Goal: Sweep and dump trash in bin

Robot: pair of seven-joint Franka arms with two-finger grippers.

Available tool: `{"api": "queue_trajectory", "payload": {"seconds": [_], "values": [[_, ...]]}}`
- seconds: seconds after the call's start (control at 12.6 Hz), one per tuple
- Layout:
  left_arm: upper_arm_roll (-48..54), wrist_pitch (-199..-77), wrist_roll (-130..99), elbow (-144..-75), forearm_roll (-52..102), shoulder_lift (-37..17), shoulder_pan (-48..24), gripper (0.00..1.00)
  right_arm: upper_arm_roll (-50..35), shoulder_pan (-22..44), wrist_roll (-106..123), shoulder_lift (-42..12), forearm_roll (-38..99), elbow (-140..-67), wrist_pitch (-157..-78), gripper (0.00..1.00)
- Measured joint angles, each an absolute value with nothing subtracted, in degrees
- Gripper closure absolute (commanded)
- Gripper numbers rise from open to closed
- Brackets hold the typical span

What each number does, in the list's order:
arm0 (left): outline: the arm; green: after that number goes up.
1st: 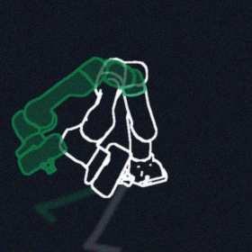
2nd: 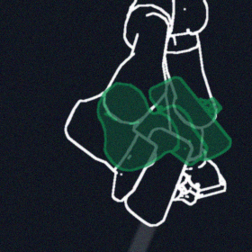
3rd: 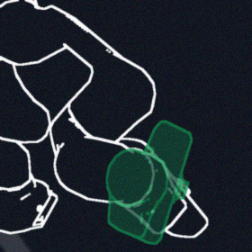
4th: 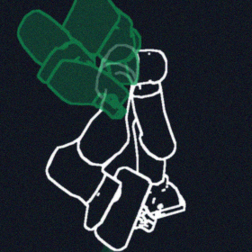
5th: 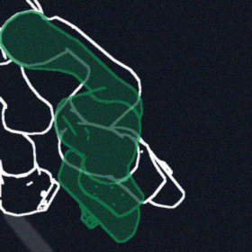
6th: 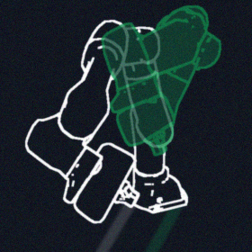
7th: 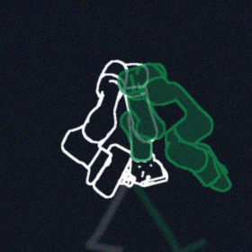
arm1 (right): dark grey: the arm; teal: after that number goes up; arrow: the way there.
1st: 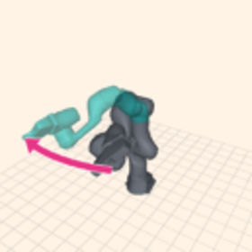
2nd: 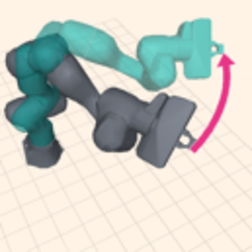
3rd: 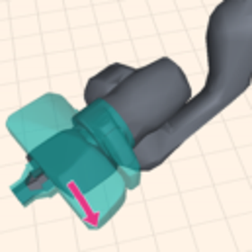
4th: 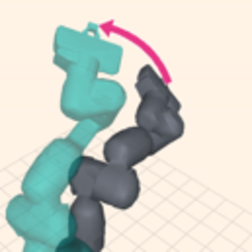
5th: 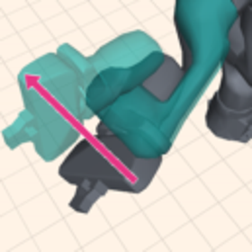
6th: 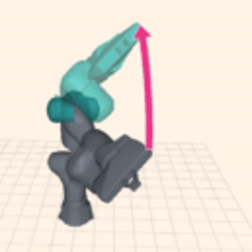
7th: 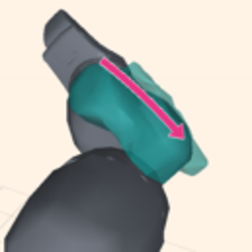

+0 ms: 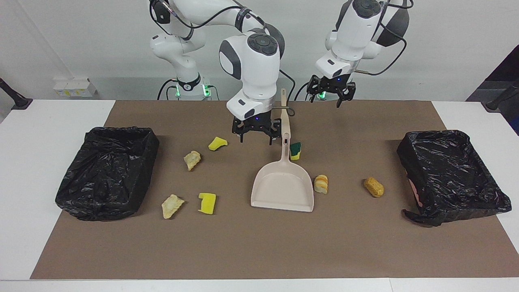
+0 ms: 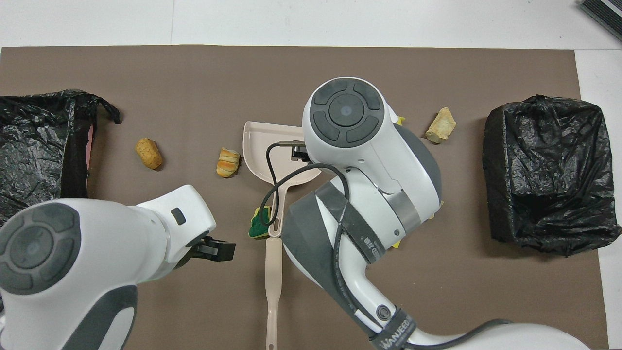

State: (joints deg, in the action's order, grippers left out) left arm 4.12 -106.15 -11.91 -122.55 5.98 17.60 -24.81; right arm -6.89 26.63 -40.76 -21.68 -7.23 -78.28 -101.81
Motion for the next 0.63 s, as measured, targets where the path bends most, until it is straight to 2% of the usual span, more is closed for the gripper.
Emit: {"api": "queue_trajectory", "payload": {"seconds": [0.32, 0.63], "values": [[5.95, -109.57, -12.08, -133.72, 5.99, 24.34, -27.43, 0.0, -7.24, 27.07, -40.76, -23.22, -7.11, -78.35, -103.88, 0.0], [11.22, -113.08, -14.99, -140.5, 5.99, 24.98, -29.24, 0.0, -7.4, 31.36, -40.82, -29.27, -7.14, -78.35, -109.09, 0.0]]}}
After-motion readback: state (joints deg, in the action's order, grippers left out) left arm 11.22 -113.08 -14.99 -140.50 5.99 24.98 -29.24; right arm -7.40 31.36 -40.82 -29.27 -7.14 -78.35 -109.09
